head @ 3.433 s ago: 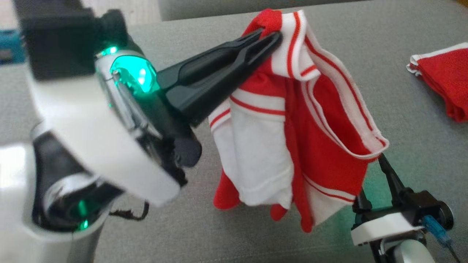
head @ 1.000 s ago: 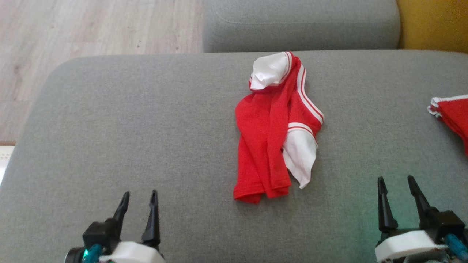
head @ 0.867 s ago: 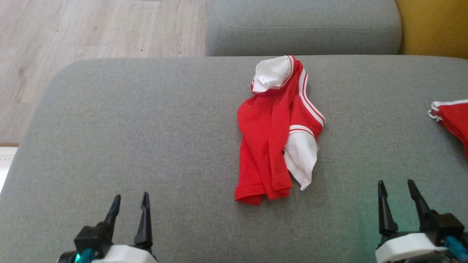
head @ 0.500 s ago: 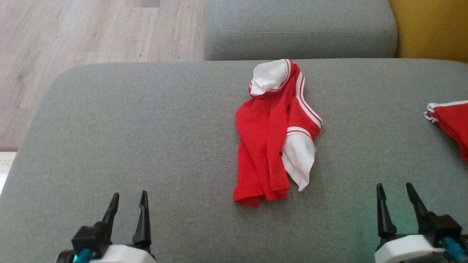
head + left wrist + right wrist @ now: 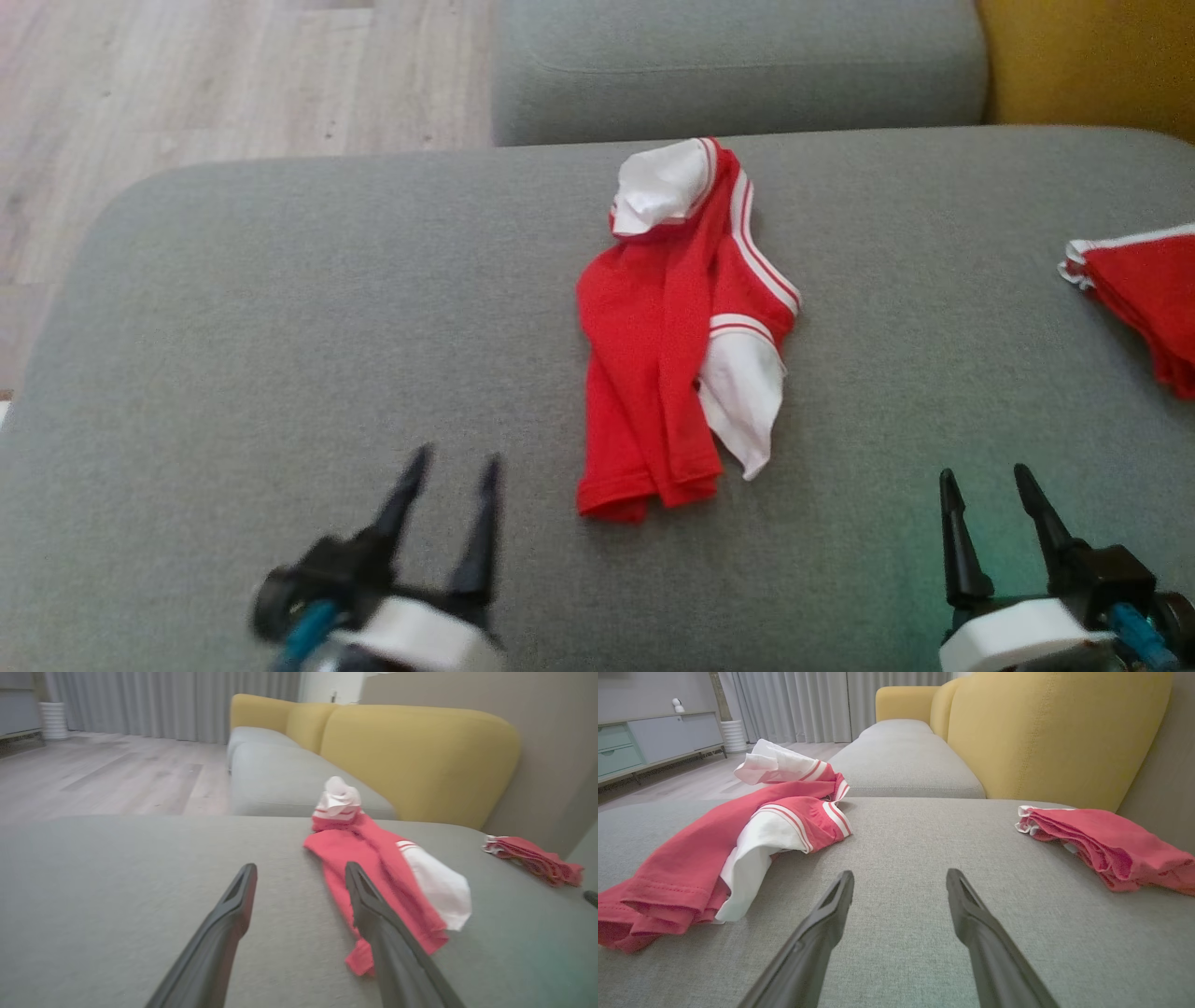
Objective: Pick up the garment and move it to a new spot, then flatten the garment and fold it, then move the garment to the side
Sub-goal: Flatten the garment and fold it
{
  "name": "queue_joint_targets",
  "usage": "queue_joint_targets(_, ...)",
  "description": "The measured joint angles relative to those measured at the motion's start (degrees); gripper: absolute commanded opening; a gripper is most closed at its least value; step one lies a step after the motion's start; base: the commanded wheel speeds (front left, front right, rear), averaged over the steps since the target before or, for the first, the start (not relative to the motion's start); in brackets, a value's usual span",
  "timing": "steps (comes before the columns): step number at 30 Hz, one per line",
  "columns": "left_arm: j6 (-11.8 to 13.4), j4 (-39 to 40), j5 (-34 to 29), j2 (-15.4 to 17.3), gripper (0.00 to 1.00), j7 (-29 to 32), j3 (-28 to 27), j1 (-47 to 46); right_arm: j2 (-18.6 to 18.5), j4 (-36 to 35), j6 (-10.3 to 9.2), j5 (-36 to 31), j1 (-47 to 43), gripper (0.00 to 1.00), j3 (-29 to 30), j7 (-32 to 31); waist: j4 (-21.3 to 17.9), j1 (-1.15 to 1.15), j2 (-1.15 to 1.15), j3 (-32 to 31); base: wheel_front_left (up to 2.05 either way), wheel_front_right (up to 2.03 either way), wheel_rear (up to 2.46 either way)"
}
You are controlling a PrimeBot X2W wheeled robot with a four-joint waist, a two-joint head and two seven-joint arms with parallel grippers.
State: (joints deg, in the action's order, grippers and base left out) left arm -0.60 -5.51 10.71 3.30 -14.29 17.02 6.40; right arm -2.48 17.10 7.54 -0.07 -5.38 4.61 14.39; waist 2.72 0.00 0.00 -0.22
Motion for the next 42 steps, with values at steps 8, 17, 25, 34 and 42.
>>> queue_joint_targets(8, 1.66, -5.82, 6.89, -0.13, 1.0, 1.77, 16.68, -13.11, 0.01, -0.77, 0.0, 0.01, 0.66, 1.0, -1.27, 0.0, -3.71, 0.0, 0.0, 2.29, 0.0, 0.0, 0.0)
queue_joint_targets(17, 8.08, -18.47, 13.83, -0.23, 1.0, 6.25, 26.61, -23.37, 0.0, -1.35, 0.0, 0.55, 2.68, 1.0, -2.11, 0.0, -8.75, 0.01, 0.0, 5.29, 0.0, 0.0, 0.0)
queue_joint_targets(25, 10.74, -24.84, 18.41, -0.33, 0.0, 6.05, 29.86, -26.63, 0.0, -1.37, 0.0, 0.58, 2.7, 1.0, -1.67, -0.01, -10.6, 0.01, 0.0, 6.25, 0.0, 0.0, 0.0)
queue_joint_targets(34, 9.55, -19.36, 27.71, 0.03, 0.0, 6.37, 27.05, -28.39, 0.0, -1.41, -0.01, 0.93, 2.7, 1.0, -1.41, 0.0, -9.91, 0.0, 0.0, 6.04, 0.0, 0.0, 0.0)
queue_joint_targets(42, 10.91, -4.88, 33.23, 20.31, 0.0, 22.83, 15.1, -35.06, 0.0, -1.62, 0.0, 1.23, 2.71, 1.0, -1.14, 0.0, -9.9, 0.01, 0.0, 6.79, 0.0, 0.0, 0.0)
